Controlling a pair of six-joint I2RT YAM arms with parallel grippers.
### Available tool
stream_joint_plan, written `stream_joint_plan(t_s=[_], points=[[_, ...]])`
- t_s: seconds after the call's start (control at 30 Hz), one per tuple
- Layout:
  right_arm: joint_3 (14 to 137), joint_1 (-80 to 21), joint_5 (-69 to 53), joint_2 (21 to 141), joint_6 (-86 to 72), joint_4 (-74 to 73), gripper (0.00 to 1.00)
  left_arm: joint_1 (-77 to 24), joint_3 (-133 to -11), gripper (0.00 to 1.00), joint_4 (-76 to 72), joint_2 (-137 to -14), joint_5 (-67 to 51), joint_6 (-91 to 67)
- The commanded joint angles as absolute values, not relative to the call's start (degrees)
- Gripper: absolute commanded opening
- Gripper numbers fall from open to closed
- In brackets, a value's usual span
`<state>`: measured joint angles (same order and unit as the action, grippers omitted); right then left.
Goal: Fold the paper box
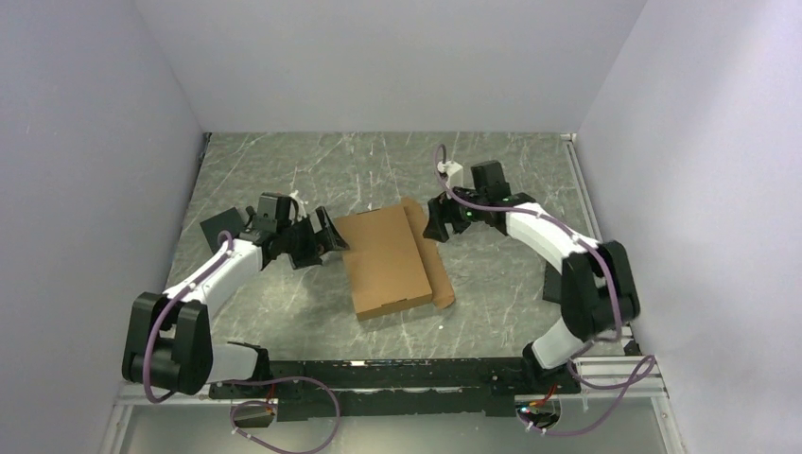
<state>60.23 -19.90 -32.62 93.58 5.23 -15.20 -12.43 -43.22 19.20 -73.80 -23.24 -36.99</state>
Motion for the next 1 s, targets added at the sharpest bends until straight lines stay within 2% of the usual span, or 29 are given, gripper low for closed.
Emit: stream_joint_plan(t_s=[0.0,0.2,0.37,0.53,0.7,0.97], points=[[58.8,-19.6,-38.3,85.1,22.8,-18.6,0.79,-13.6,-45.6,0.98,19.3,-75.6,-24.5,-36.0],[53.4,-19.4,-45.3,78.4,35.3,-19.1,0.77,-15.6,-46.7,0.97,19.5,-77.5,-23.3,-36.9],[50.8,-17.4,-49.5,77.6,44.4,-21.0,0.73,-16.6,-45.7,0.95,16.8,-77.9,-22.9,-38.0],[50.9,-17.0,-47.1,78.8,51.9,-24.9,0.69,-16.6,-43.0,0.91,13.3,-77.2,-22.5,-40.1],[50.5,-16.8,-41.4,80.0,54.4,-24.4,0.51,-16.6,-39.8,0.86,10.4,-74.8,-21.2,-41.8],[51.5,-17.5,-38.1,83.4,53.5,-24.7,0.25,-16.6,-45.4,0.80,13.0,-79.2,-19.6,-39.8]])
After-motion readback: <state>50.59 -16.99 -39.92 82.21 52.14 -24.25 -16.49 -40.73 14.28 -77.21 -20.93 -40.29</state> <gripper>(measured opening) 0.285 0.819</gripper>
